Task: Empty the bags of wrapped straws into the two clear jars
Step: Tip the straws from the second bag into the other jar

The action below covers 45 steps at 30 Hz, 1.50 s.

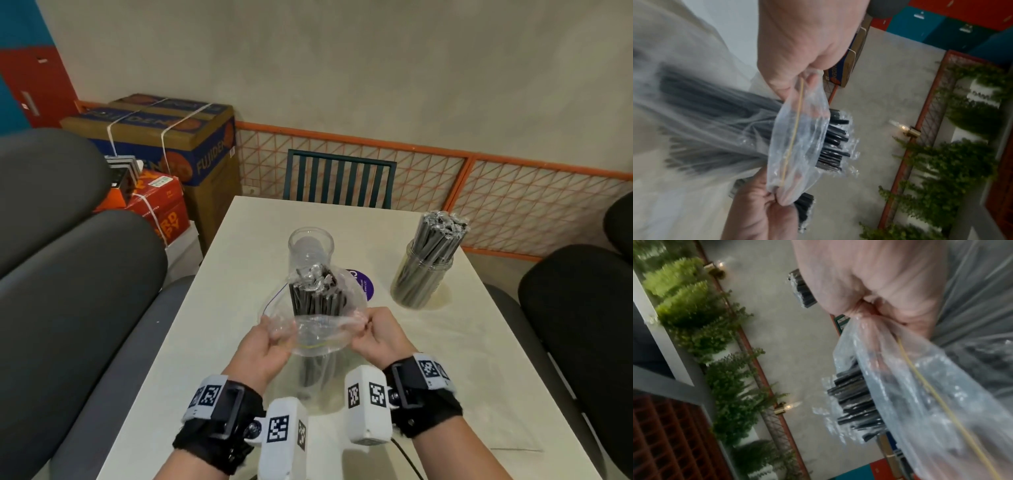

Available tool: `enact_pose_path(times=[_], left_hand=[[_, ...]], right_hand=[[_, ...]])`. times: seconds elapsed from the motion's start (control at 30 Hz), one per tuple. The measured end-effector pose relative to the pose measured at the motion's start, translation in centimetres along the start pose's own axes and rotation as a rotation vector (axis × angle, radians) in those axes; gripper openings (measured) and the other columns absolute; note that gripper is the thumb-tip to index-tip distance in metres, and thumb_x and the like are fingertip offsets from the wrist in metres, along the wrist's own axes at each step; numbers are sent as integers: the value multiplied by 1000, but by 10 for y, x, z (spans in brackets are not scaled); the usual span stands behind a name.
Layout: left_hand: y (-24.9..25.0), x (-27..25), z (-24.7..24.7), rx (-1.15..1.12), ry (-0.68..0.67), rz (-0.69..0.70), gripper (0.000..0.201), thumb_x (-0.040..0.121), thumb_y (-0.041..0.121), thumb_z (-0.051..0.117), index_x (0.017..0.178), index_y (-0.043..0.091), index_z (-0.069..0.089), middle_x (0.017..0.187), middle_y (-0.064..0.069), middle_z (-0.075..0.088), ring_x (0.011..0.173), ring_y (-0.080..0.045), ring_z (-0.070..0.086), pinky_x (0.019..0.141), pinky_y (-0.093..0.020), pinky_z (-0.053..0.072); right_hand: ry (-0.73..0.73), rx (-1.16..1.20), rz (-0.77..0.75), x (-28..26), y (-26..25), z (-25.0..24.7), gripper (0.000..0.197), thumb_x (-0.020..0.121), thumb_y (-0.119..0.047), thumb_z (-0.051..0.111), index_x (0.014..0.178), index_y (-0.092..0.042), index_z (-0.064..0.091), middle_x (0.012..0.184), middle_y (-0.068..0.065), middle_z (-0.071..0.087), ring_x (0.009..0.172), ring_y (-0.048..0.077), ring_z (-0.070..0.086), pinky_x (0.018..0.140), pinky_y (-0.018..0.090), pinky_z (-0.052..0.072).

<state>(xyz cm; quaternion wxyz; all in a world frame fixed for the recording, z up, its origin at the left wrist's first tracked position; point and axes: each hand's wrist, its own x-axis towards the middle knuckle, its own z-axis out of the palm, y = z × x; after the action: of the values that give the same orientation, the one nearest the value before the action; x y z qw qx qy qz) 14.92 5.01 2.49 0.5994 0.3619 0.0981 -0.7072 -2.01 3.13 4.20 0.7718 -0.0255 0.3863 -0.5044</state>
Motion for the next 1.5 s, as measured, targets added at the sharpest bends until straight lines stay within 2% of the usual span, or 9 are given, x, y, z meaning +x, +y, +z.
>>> enact_pose_path(times=[0.17,0.4,0.53,0.63,0.7,0.93,1.1,1.33,1.5], left_hand=[[7,-6,2,372,-66,-82,32,89,41,54,105,13,56,42,-6,33,21,-8,37,29,-16,37],[16,18,-2,411,-89,-173,49,92,21,45,44,13,43,29,4,33,19,-5,26,34,-7,22],[14,14,4,385,-64,-86,22,88,26,52,70,14,47,43,-2,52,35,-10,48,43,-13,36],[8,5,2,932,186,201,51,80,52,60,111,18,39,106,-6,47,87,-23,53,53,-27,45],[7,1,-1,1088,204,204,50,83,54,55,113,19,36,108,-5,44,99,-29,52,57,-30,47],[7,16,-1,671,8,-120,22,95,0,35,91,-2,57,85,-20,62,70,-33,63,41,-42,55],[14,23,-6,169,6,-150,35,96,-5,21,121,-10,45,104,-31,55,101,-37,57,85,-34,56],[3,7,-7,943,-11,-105,50,90,33,57,131,14,35,117,-9,46,98,-33,56,55,-39,57],[8,14,-16,484,-98,-275,22,98,1,32,111,5,49,123,-28,53,85,-43,59,47,-50,56]], right_hand=[[-33,-716,-115,-9,-3,-2,40,91,-53,45,113,-24,60,110,6,65,86,26,66,59,35,56],[194,-928,-299,-16,-31,7,19,95,-17,46,89,-6,60,71,8,62,55,16,57,49,29,50],[122,-369,-118,-7,-23,-3,14,93,-6,41,102,-3,51,67,11,61,59,22,56,62,41,54],[116,-480,-220,-6,-16,-5,16,91,2,41,103,-4,50,77,16,59,52,20,58,51,33,54],[87,-542,-305,-3,-13,-5,33,92,5,41,116,-17,49,95,19,63,48,15,61,46,28,55],[-77,-660,-357,6,6,-11,33,90,-15,57,122,-7,58,114,15,69,97,26,68,85,42,55],[352,-1324,-514,22,1,-27,19,90,-19,53,87,-3,64,91,18,62,86,31,58,82,48,51],[391,-1103,-434,25,-5,-19,18,91,-21,45,76,-13,51,82,10,54,81,29,58,73,47,56],[325,-833,-172,24,-5,-23,19,93,-15,41,85,-8,57,95,22,64,89,37,64,84,52,53]])
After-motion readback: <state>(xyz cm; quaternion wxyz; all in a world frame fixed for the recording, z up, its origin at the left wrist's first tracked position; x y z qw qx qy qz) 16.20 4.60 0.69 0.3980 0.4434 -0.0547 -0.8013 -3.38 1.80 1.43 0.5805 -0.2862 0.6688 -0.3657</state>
